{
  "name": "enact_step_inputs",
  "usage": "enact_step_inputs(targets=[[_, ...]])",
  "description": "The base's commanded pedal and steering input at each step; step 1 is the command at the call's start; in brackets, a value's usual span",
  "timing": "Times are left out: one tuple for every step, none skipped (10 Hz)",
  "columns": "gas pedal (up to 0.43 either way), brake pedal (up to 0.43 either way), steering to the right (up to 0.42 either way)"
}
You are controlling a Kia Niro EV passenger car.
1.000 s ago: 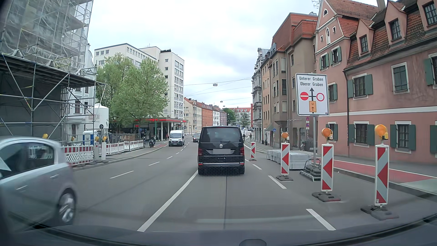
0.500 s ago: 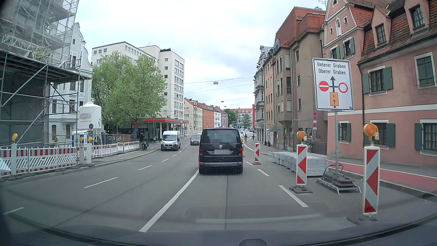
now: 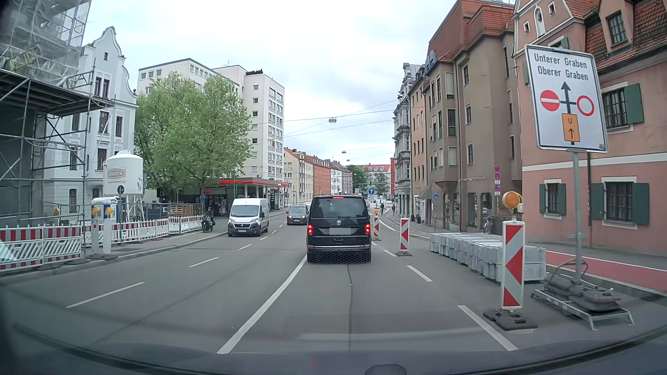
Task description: Follow the waypoints while adhering to traffic rules and regulations
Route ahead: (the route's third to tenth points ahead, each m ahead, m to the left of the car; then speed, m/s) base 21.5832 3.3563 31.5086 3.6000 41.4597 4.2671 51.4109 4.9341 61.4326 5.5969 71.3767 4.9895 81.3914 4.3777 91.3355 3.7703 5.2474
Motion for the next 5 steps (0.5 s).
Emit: enact_step_inputs(targets=[[0.197, 0.0, -0.019], [0.209, 0.0, -0.019], [0.209, 0.0, -0.019], [0.209, 0.0, -0.018], [0.197, 0.0, -0.018]])
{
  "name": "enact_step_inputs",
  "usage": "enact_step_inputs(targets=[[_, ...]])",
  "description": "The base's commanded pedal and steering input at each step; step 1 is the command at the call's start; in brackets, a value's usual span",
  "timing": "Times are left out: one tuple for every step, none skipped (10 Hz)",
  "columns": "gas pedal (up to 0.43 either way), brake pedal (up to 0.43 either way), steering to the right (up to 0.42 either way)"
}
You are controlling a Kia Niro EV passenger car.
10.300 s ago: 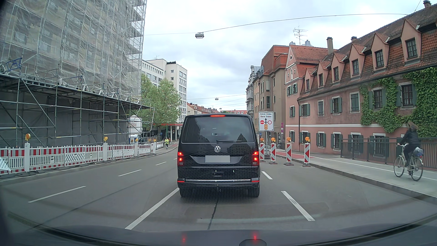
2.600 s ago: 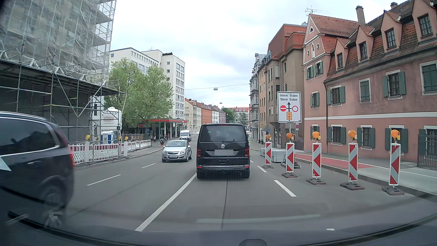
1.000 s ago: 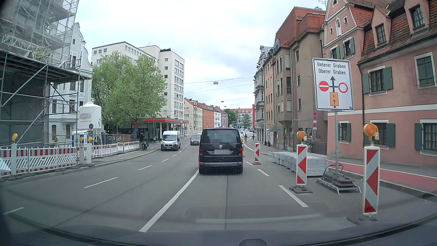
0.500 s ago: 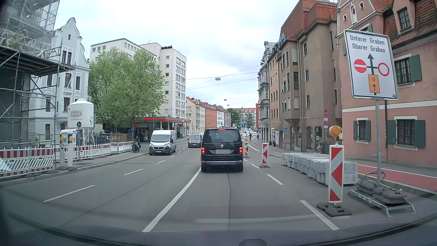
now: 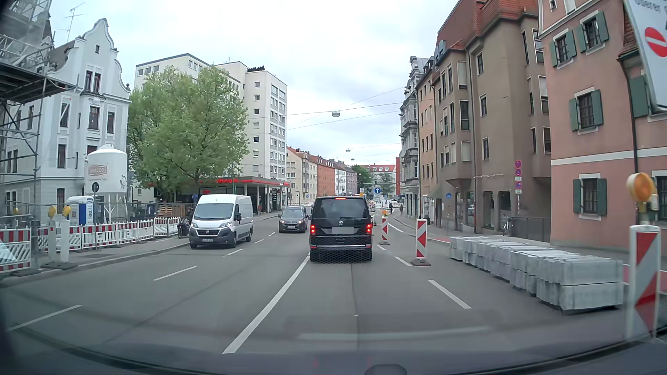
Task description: Follow the waypoints while adhering to traffic rules and regulations
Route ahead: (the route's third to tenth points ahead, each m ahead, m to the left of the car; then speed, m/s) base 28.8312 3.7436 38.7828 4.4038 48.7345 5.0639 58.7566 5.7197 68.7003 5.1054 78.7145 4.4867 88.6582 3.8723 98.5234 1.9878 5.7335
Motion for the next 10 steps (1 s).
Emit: enact_step_inputs(targets=[[0.157, 0.0, -0.017], [0.138, 0.0, -0.01], [0.118, 0.0, -0.006], [0.098, 0.0, -0.005], [0.098, 0.0, -0.005], [0.098, 0.0, -0.004], [0.098, 0.0, -0.004], [0.098, 0.0, -0.004], [0.098, 0.0, -0.004], [0.098, 0.0, -0.004]])
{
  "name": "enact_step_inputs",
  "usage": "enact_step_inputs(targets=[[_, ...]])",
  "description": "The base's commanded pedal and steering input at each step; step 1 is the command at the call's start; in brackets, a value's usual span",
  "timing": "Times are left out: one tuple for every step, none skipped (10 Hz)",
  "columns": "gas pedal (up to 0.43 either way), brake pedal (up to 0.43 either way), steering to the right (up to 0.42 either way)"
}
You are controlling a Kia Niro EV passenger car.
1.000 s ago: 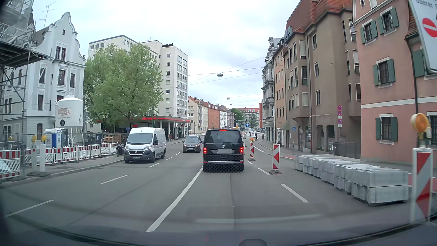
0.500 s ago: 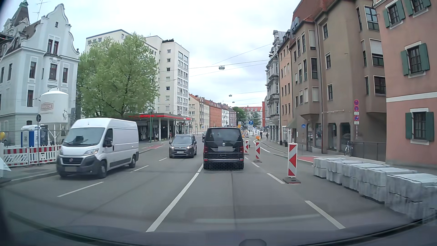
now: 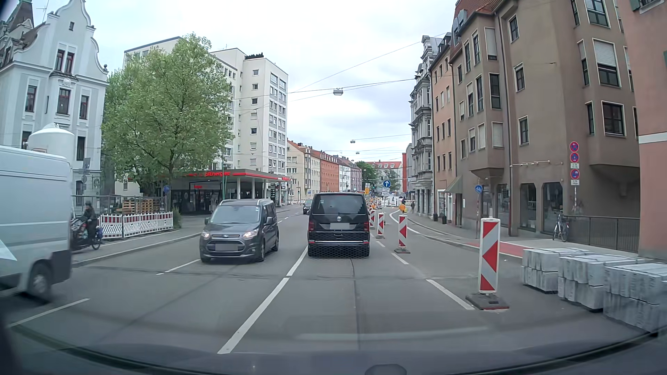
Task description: Follow the waypoints while adhering to traffic rules and regulations
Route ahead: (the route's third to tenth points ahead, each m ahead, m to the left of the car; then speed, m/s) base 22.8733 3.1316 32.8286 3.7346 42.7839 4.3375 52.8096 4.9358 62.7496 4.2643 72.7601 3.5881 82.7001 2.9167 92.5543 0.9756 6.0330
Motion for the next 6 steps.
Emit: enact_step_inputs(targets=[[0.098, 0.0, -0.004], [0.098, 0.0, -0.004], [0.098, 0.0, -0.005], [0.098, 0.0, -0.006], [0.098, 0.0, -0.01], [0.098, 0.0, -0.013]])
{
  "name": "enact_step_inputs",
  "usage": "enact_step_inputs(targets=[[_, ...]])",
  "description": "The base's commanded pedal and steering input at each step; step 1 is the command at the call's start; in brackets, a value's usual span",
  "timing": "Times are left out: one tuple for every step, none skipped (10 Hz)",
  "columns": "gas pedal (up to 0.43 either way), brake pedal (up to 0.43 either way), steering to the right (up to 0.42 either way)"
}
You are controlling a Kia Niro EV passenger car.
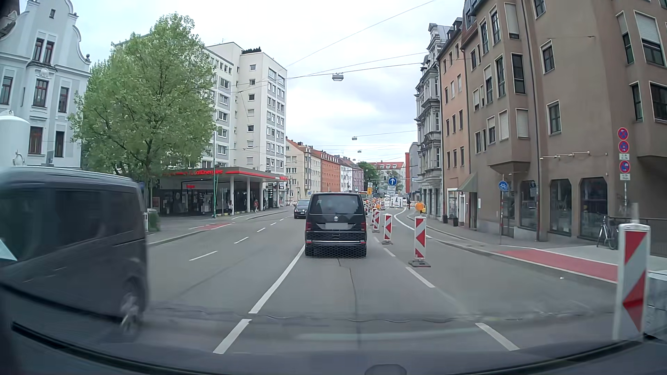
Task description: Follow the waypoints while adhering to traffic rules and regulations
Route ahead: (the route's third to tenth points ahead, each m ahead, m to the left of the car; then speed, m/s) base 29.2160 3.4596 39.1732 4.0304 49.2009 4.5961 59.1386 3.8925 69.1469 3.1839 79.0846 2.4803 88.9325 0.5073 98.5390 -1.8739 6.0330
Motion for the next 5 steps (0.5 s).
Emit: enact_step_inputs(targets=[[0.098, 0.0, -0.015], [0.098, 0.0, -0.016], [0.098, 0.0, -0.016], [0.098, 0.0, -0.016], [0.098, 0.0, -0.016]])
